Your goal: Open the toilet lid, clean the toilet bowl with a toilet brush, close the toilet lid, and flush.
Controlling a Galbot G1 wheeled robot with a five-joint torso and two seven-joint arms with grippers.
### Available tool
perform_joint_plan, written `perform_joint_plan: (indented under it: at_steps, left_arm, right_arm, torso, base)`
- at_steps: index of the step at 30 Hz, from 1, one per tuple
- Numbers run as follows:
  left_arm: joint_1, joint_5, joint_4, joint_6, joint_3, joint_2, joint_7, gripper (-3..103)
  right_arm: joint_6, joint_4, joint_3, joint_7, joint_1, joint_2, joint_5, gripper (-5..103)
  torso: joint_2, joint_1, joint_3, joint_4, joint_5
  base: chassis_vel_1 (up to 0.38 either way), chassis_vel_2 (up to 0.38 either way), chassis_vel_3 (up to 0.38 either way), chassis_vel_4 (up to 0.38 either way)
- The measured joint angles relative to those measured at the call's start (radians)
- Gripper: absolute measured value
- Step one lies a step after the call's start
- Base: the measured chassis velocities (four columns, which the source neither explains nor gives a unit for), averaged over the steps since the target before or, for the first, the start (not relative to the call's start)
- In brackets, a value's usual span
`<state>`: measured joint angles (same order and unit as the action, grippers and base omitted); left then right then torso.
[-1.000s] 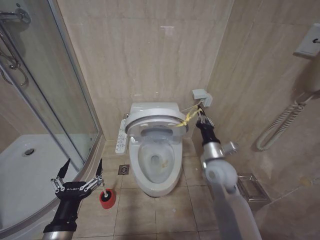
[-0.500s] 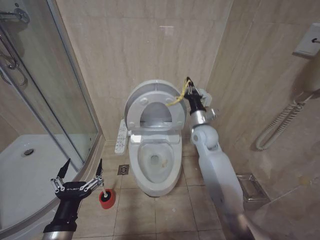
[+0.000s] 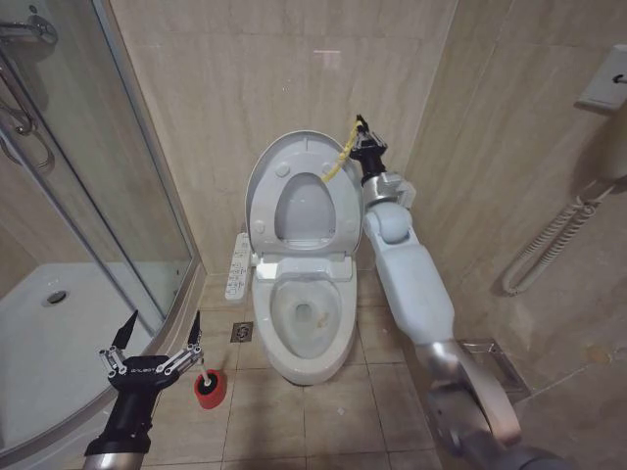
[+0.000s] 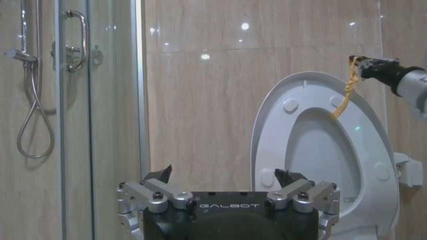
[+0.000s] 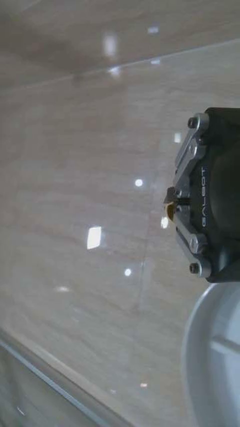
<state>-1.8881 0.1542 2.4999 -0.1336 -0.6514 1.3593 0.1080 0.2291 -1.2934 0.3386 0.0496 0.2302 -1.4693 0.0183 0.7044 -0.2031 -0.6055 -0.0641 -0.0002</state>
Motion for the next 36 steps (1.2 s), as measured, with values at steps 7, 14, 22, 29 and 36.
perform_joint_plan:
  at_steps: [7,14,22,29,36]
  left_arm:
    - [0.0,0.0,0.0,0.0,0.0,0.0,0.0,100]
    - [0.0,0.0,0.0,0.0,0.0,0.0,0.0,100]
    - [0.0,0.0,0.0,0.0,0.0,0.0,0.0,100]
    - [0.0,0.0,0.0,0.0,0.0,0.0,0.0,100]
    - [0.0,0.0,0.0,0.0,0.0,0.0,0.0,100]
  right_arm:
    - [0.108,0.168,0.048,-0.01,-0.067,-0.02,0.306,2]
    - [0.095,0.295,0.053,-0.021,-0.114,-0.004,0.385,2]
    - [0.064,0.396,0.028,-0.042,-0.18,0.005,0.434,2]
    - [0.03,0.453,-0.003,-0.046,-0.256,-0.013,0.48,2]
    - [-0.006,0.47,-0.015,-0.041,-0.266,0.001,0.479,2]
  torso:
    - [0.0,0.0,0.0,-0.0001,0.0001]
    - [0.0,0.0,0.0,0.0,0.0003]
    - [0.0,0.0,0.0,-0.0001,0.0003]
    - [0.0,0.0,0.0,0.0004,0.0]
    - [0.0,0.0,0.0,0.0,0.0001]
  base:
    - [0.0,0.0,0.0,0.0]
    - [0.0,0.0,0.0,0.0]
    - [0.0,0.0,0.0,0.0]
    - [0.0,0.0,0.0,0.0]
    - [0.0,0.0,0.0,0.0]
